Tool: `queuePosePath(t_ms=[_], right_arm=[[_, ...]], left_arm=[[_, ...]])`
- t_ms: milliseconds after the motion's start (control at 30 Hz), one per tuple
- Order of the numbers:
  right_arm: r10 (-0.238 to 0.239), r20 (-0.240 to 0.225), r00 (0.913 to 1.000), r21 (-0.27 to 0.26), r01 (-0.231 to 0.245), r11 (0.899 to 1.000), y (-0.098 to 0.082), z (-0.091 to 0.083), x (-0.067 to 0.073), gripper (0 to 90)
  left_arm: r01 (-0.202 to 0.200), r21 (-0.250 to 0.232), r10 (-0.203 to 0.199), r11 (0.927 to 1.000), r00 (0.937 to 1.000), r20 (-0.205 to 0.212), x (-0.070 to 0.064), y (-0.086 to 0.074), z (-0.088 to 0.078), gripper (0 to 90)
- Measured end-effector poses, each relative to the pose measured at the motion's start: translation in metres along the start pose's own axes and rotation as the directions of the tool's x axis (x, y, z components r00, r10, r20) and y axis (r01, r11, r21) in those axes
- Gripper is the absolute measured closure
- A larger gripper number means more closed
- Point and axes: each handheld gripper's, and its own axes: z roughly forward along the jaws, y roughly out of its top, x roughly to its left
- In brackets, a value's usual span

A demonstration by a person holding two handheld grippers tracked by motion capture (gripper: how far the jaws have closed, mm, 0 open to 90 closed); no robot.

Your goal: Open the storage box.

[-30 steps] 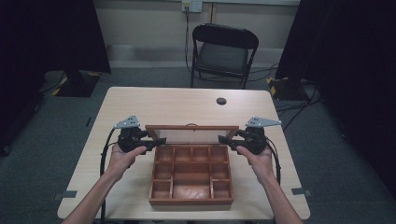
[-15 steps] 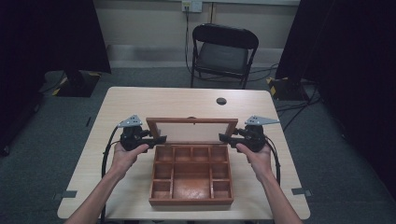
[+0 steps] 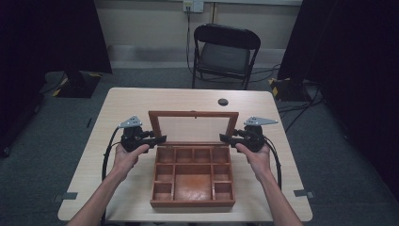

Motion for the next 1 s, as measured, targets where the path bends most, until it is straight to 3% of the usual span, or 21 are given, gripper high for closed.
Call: queuePosePath(t_ms=[333,633,1000], right_arm=[[-0.002,0.026,0.9996,-0.012,0.002,1.000,-0.001,0.003,-0.005,57.2],[0.014,0.052,0.9985,-0.031,-0.012,0.999,-0.002,0.010,-0.012,59.6],[0.024,0.064,0.9977,0.002,-0.024,1.000,-0.008,0.017,-0.017,55.7]], left_arm=[[-0.001,0.029,0.001,0.9996,1.0000,-0.004,0.006,0.006,0.005,58.4],[0.040,0.012,-0.040,0.9991,0.9992,-0.007,0.014,0.006,0.011,60.9],[0.068,0.000,-0.068,0.9977,0.9976,-0.013,0.020,0.005,0.016,63.3]])
